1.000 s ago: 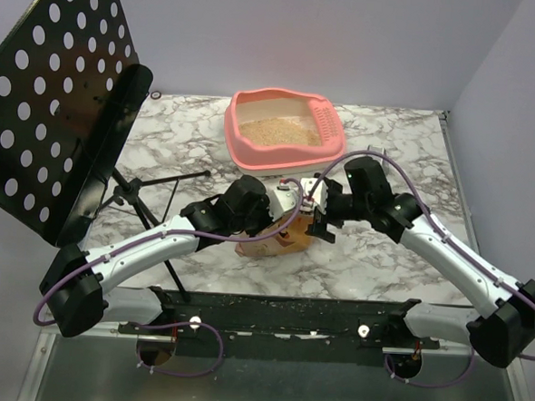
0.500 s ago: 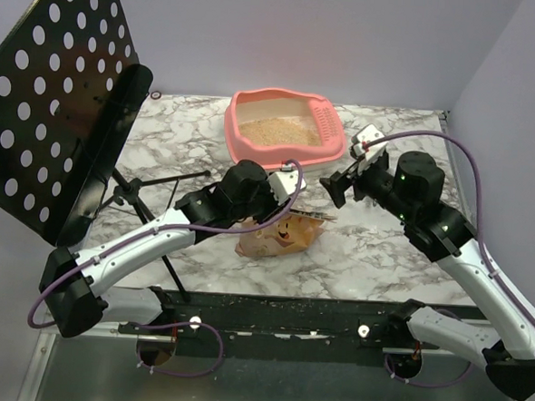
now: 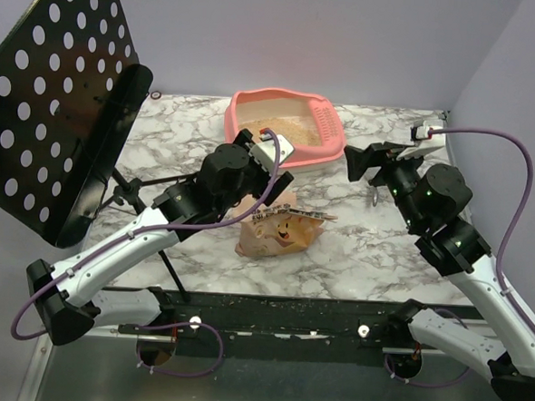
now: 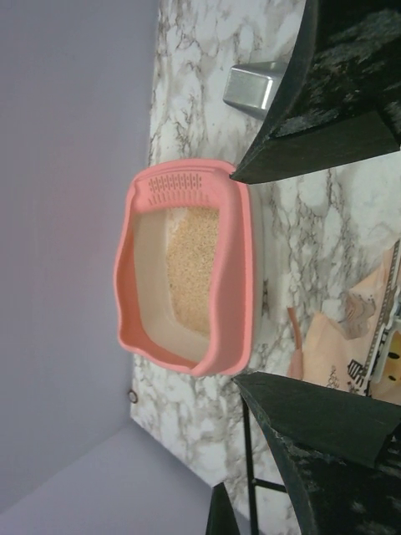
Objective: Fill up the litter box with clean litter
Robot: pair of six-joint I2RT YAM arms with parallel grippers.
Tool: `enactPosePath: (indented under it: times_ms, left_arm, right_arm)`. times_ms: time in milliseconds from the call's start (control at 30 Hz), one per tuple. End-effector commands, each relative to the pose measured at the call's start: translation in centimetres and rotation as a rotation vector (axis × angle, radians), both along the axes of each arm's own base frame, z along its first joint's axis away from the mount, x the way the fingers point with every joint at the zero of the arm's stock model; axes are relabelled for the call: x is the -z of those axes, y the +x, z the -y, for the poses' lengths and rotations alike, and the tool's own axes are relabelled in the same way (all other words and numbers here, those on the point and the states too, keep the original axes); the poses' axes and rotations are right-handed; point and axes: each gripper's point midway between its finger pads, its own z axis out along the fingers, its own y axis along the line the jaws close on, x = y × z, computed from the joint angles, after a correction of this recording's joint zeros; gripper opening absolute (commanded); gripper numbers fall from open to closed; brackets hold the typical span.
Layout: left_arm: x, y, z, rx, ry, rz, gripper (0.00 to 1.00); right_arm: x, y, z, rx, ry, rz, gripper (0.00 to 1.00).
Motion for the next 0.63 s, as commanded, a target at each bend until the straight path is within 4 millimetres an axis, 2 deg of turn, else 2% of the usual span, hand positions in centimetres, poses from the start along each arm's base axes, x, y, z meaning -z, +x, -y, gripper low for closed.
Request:
enactPosePath:
  times_ms: [0, 133, 333, 400, 500, 600]
  left_arm:
    - [-4.5, 1.4, -2.2, -0.162, -0.113, 0.111, 0.99]
    - [-5.1, 1.1, -2.3, -0.166, -0.155, 0.098, 0.99]
    - [-3.4, 0.8, -2.4, -0.167, -0.146, 0.068, 0.99]
    - [-3.3, 0.8, -2.6, -0.171, -0.148, 0.077, 0.99]
    - [-3.2, 0.8, -3.0, -0.182, -0.143, 0.092, 0.99]
    - [-3.2, 1.0, -3.2, -0.192, -0.139, 0.11, 0.99]
  right_arm:
    - [-2.1, 0.6, 0.7, 0.076, 0.145, 0.039, 1.0]
    - [-2.0, 0.4, 0.4, 0.057, 0.153, 0.039, 1.0]
    - [-1.8, -0.5, -0.1, -0.007, 0.141, 0.071, 1.0]
    - [-2.2, -0.7, 0.7, 0.023, 0.166, 0.109, 1.0]
    - [-2.4, -0.6, 0.9, 0.028, 0.129, 0.11, 1.0]
    - [-3.2, -0.1, 2.0, 0.105, 0.206, 0.13, 1.0]
